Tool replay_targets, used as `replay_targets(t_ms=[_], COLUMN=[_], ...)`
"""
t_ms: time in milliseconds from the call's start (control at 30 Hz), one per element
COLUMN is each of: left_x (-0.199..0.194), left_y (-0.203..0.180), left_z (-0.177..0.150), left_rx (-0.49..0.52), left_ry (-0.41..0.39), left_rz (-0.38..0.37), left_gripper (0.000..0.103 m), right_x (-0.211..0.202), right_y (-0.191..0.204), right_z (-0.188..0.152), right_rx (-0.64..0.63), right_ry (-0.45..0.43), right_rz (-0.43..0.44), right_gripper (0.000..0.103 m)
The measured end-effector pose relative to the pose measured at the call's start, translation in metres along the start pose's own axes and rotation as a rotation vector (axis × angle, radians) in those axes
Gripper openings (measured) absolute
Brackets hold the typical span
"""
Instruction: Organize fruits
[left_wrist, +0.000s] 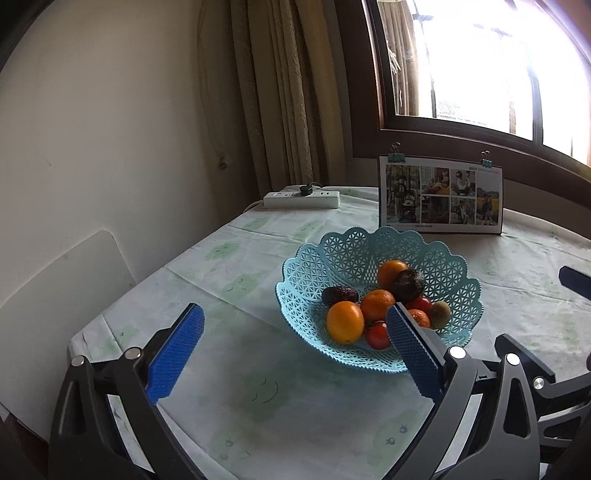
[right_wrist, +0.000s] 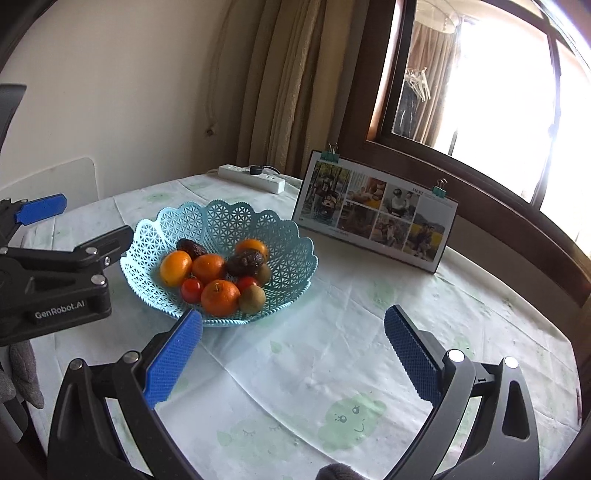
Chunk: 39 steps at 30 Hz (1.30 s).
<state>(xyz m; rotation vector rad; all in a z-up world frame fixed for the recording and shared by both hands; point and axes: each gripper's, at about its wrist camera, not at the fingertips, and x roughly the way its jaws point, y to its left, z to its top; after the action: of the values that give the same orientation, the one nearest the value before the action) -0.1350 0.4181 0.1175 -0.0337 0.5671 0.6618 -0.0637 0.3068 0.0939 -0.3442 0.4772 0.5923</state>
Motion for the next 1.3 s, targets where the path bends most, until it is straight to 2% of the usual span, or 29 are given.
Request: replay_targets(t_ms=[167, 267, 600, 1300], left_x=[0.002, 0.003, 0.006, 0.005], left_y=[0.003, 0.003, 0.002, 0.002], left_z=[-0.002, -0.002, -0.004, -0.008], left_rx=[0.006, 0.008, 0.023, 0.022], left_ry=[0.002, 0.004, 0.011, 0.025], left_rz=[0.02, 0.025, 0.039, 0.034], left_gripper=[0.1, 0.1, 0.1, 0.1], right_x=[-0.004, 0.0, 0.003, 0.006], right_y=[0.001, -0.002, 0.003, 0.005], right_z=[0.002, 0.002, 0.002, 0.0], right_rx=[0.016, 0.043, 0.022, 0.015], right_ry=[-0.014, 0.006, 0.01, 0.012], right_rz=[-0.045, -0.01, 0.017, 0.025], right_gripper=[0.098, 0.098, 0.098, 0.098])
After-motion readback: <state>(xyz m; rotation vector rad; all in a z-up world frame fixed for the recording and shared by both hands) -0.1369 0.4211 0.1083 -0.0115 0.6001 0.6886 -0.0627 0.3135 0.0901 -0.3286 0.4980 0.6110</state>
